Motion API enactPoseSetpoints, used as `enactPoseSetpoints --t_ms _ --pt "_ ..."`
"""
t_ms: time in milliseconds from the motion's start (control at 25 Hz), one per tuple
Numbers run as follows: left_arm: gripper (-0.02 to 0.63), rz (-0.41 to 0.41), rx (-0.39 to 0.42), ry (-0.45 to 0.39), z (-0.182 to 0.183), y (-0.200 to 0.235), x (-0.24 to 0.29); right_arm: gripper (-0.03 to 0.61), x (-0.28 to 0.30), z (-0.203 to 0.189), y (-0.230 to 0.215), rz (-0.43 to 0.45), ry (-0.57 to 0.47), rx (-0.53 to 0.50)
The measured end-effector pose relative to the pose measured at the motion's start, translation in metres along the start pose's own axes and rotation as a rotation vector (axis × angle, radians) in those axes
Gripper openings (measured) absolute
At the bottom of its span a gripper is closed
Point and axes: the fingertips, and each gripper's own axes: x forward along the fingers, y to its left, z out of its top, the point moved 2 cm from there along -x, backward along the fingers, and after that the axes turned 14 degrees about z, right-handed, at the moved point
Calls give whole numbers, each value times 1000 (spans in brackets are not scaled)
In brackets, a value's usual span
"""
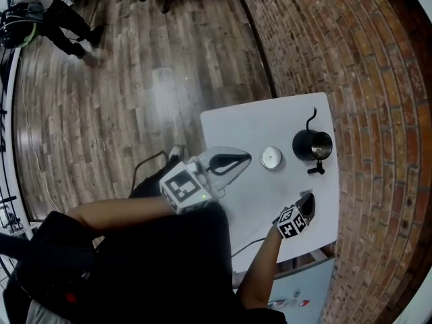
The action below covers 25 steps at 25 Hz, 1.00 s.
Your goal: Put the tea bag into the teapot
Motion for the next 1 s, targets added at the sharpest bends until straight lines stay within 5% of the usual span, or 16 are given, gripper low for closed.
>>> enactPoseSetpoints --t_ms 1000 --pt "-2 50 -1 -37 8 20 -20 5 7 61 9 62 -90 -47"
